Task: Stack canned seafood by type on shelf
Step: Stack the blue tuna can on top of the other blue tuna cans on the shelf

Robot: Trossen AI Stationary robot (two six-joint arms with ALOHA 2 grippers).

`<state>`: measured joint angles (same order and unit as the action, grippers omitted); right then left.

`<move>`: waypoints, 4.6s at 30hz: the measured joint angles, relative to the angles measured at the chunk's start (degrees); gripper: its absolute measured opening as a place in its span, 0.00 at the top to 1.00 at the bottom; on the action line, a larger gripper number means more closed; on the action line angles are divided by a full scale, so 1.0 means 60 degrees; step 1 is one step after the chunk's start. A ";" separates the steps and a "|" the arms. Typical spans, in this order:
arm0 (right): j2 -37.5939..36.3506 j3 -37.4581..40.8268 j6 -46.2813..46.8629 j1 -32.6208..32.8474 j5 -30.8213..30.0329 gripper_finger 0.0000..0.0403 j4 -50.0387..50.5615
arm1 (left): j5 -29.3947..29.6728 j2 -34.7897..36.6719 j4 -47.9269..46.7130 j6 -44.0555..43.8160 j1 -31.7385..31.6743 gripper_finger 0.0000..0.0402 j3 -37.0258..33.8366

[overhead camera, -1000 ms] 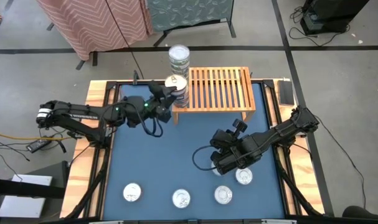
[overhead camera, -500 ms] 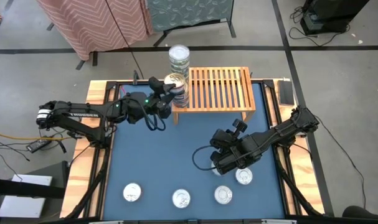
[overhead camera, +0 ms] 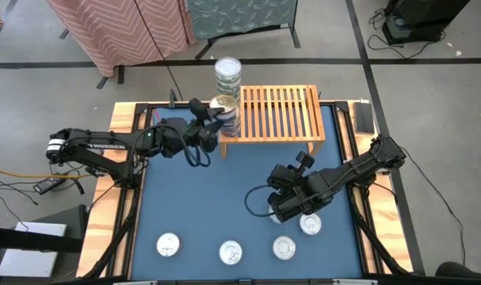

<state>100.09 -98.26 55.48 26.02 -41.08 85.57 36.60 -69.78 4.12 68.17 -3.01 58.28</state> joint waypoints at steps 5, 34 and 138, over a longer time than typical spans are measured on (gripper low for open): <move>0.0004 0.0000 -0.0012 0.0000 0.0000 0.87 -0.0034 | 0.0084 0.0000 0.0007 -0.0320 0.0000 0.40 0.0014; 0.0004 0.0000 -0.0776 0.0095 0.0033 0.61 -0.1231 | -0.0995 -0.0055 -0.2285 -0.2475 0.0007 0.30 0.1271; 0.0004 0.0002 0.0838 0.0605 0.0142 0.64 -0.1751 | -0.5605 -0.3747 -0.6100 -1.4405 -0.7696 1.00 -0.0811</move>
<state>100.12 -98.25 60.51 29.65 -40.23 75.06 2.97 -92.26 -32.48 -18.26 -49.18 53.42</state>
